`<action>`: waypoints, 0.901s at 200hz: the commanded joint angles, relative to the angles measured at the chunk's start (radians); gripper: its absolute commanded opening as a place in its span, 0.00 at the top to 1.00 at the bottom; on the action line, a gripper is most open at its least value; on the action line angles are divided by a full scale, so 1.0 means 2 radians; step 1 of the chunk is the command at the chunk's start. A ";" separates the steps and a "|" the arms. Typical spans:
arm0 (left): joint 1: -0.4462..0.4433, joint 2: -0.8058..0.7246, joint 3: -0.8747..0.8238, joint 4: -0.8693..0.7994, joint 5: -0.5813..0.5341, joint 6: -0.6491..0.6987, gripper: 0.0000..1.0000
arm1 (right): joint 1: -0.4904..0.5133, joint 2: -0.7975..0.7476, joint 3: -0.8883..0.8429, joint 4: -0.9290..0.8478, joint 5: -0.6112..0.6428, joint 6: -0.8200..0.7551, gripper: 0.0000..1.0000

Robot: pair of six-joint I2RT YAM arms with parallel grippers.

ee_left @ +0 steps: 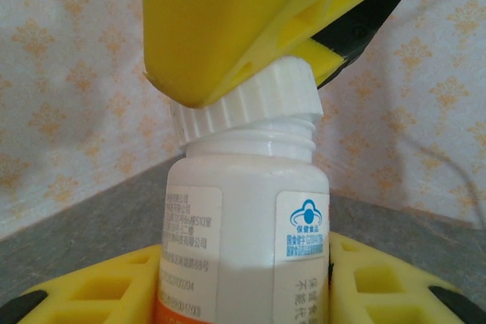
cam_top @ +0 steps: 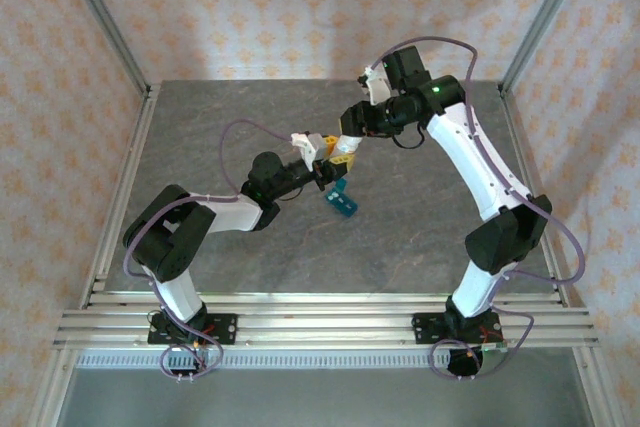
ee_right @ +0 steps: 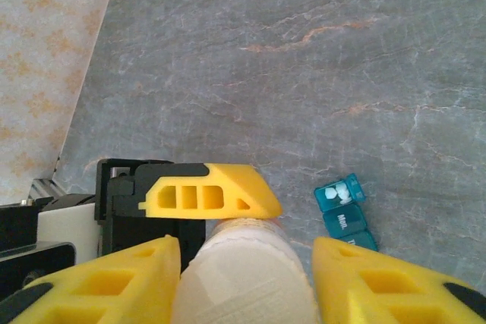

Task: Sort the pills into containers

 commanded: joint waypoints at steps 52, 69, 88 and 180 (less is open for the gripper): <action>0.005 -0.013 0.014 0.039 -0.008 -0.011 1.00 | -0.004 -0.003 -0.007 0.013 -0.001 0.011 0.65; 0.005 -0.012 0.016 0.039 -0.009 -0.013 1.00 | -0.003 -0.010 -0.010 0.027 0.006 0.024 0.68; 0.005 -0.013 0.017 0.038 -0.010 -0.014 1.00 | -0.004 -0.021 -0.018 0.049 0.015 0.040 0.69; 0.005 -0.013 0.023 0.039 -0.014 -0.026 1.00 | -0.003 -0.090 -0.098 0.157 0.045 0.087 0.70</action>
